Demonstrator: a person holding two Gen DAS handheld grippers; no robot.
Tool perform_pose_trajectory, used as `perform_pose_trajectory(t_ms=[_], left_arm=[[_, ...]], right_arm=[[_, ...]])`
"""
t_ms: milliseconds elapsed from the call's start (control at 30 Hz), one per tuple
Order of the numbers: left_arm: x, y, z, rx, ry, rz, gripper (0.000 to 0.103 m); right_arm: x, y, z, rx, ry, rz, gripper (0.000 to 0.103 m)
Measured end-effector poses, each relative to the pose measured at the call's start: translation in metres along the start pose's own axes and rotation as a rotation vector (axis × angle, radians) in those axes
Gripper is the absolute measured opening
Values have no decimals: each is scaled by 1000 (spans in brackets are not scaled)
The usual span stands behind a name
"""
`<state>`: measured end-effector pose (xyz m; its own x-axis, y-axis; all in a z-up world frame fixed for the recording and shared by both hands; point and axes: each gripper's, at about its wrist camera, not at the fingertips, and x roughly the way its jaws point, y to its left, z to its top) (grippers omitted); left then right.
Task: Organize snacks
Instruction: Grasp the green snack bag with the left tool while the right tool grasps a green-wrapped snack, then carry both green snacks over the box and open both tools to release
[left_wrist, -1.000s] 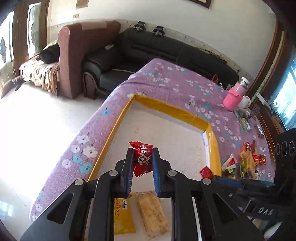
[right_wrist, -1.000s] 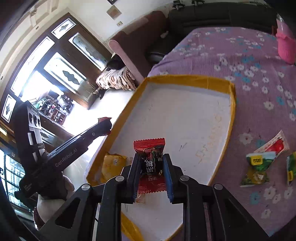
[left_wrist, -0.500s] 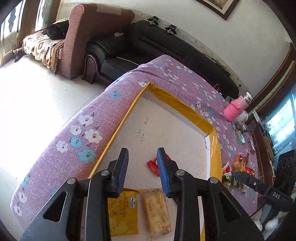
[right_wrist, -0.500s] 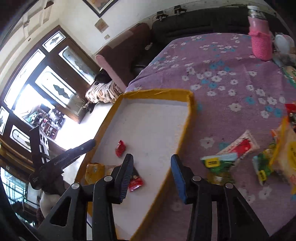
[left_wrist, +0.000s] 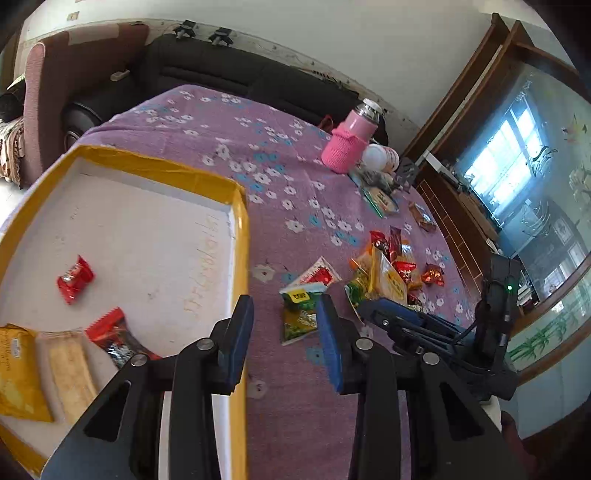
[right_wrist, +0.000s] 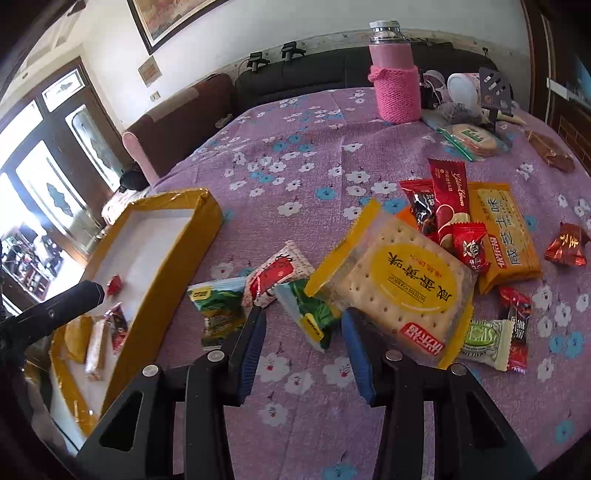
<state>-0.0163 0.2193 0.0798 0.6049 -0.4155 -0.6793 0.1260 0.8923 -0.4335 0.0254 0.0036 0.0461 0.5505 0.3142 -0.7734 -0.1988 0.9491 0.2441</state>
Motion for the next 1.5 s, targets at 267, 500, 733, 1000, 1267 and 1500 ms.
perform_pose_trajectory(t_ms=[267,500,733,1000,1267,1500], left_arm=[[31,-21,-8,7,56,32,32],[52,-37,-10,52,100,72,32],[85,-48,-13,94,128,195,43],[99,-57,-19,179,125,289,28],[40,-62,-20,105,26,159,27],[-31,-12,-32,-49,-64,125,27]], right_arm=[[30,-4,10,93,5,-59,51],[25,-26,5,147,26,27,21],[-1,-46,-13,175,31,106,20],[-18,-50,-26,167,21,156,20],[-41,-31,-30,114,-2,233,16],[-59,13,-28,26,-12,307,15]])
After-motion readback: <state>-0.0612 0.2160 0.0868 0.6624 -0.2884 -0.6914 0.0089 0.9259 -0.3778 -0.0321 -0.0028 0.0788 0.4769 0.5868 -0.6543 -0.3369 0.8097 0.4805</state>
